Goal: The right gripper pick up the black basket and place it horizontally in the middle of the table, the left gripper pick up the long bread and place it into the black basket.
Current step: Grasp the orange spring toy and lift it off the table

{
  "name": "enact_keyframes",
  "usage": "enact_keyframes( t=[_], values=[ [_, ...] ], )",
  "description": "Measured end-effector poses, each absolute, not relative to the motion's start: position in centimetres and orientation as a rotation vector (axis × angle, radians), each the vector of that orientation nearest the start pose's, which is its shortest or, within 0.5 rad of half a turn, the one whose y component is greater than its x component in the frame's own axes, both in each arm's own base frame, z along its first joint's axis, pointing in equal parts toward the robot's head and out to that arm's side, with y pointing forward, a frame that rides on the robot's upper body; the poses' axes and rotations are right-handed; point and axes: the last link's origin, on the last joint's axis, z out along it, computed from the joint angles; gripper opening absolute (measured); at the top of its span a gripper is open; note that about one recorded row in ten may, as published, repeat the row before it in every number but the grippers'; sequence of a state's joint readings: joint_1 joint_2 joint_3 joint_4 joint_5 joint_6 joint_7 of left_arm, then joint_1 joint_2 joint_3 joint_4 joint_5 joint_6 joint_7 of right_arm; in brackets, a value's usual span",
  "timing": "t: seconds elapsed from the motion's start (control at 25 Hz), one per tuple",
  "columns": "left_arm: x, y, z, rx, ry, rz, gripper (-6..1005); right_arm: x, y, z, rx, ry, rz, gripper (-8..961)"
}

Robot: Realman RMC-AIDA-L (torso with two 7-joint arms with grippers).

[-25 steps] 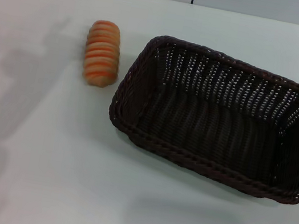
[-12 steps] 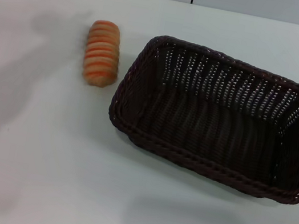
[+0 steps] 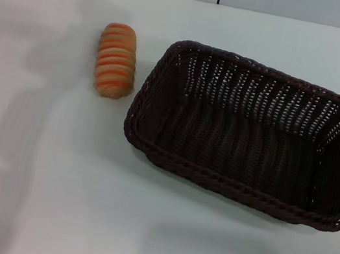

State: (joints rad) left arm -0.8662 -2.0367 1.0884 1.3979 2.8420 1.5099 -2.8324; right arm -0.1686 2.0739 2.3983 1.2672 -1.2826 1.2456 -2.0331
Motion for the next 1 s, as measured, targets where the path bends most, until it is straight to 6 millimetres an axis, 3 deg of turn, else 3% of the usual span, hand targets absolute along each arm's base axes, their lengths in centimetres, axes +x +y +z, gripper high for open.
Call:
enact_keyframes(
  t=[0.28, 1.0],
  values=[
    [-11.7, 44.2, 7.4, -2.174, -1.055, 0.338, 863, 34.5, 21.7, 18.3, -1.812, 0.307, 0.446, 454],
    [-12.6, 45.0, 2.2, -2.238, -1.156, 0.42, 862, 33.4, 22.6, 17.0, -1.902, 0.263, 0.441, 455]
  ],
)
